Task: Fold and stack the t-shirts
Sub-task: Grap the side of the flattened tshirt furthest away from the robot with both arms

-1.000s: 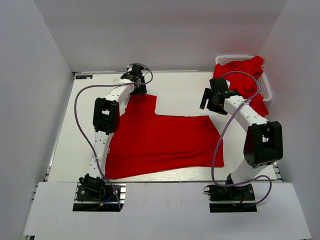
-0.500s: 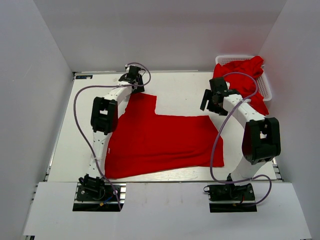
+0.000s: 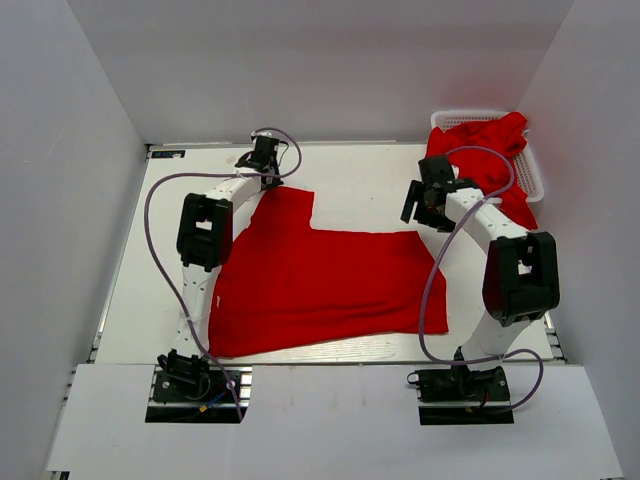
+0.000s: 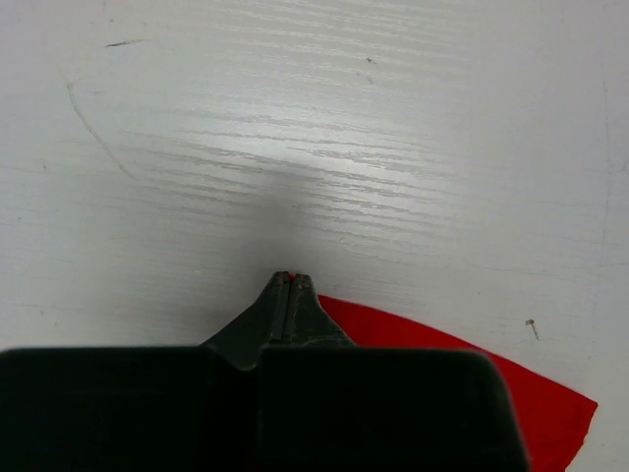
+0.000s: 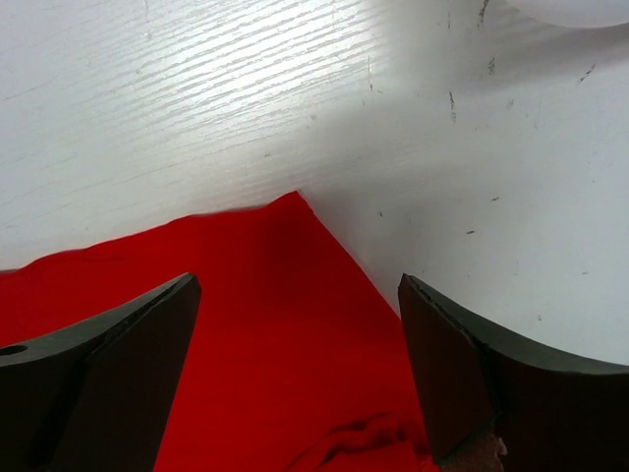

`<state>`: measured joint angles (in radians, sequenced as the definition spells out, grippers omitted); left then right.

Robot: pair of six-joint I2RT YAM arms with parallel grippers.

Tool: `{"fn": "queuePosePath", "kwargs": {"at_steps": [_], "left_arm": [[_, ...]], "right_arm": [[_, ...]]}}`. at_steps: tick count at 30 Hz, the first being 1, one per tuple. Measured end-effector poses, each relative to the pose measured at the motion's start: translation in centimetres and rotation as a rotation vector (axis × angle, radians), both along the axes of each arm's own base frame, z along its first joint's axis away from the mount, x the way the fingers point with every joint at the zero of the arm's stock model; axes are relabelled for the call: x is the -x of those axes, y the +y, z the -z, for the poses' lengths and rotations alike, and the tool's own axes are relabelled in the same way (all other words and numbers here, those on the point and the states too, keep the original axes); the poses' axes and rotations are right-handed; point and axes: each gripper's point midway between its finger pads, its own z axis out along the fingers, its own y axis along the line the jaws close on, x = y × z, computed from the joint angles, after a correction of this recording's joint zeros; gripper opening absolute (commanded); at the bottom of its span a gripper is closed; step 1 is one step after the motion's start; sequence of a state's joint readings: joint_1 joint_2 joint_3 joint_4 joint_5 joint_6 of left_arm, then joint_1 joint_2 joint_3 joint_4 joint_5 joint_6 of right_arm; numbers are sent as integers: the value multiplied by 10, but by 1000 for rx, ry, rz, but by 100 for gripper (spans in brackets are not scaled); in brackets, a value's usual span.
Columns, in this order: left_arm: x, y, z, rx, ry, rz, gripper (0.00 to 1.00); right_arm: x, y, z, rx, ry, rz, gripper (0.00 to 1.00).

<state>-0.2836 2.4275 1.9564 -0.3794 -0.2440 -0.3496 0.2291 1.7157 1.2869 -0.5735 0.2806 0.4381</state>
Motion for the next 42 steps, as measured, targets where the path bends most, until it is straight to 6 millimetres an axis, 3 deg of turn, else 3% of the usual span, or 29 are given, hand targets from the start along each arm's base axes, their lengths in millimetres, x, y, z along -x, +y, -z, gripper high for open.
{"fn": "queuePosePath", "kwargs": {"at_steps": [9,18,26,32,33,36,42], "left_arm": [[4,-2,0,0,-28,34,0],[18,2,0,-14,-21,52,0],[19,1,0,-16,-27,55,0],[19,1,0,-16,-29,56,0],[20,2,0,-15,-32,56,0],[23,3,0,-18,-32,60,0],[33,4,0,-26,-40,86,0]], "right_arm": [[2,3,34,-5,83,21,77],[-15,14,40,-71,33,63,75],[-10,13,55,-71,61,83,73],[-4,10,69,-56,92,106,55],[-4,9,70,-54,93,111,41],[-7,7,74,-44,89,122,20],[-14,8,74,-50,61,129,12]]}}
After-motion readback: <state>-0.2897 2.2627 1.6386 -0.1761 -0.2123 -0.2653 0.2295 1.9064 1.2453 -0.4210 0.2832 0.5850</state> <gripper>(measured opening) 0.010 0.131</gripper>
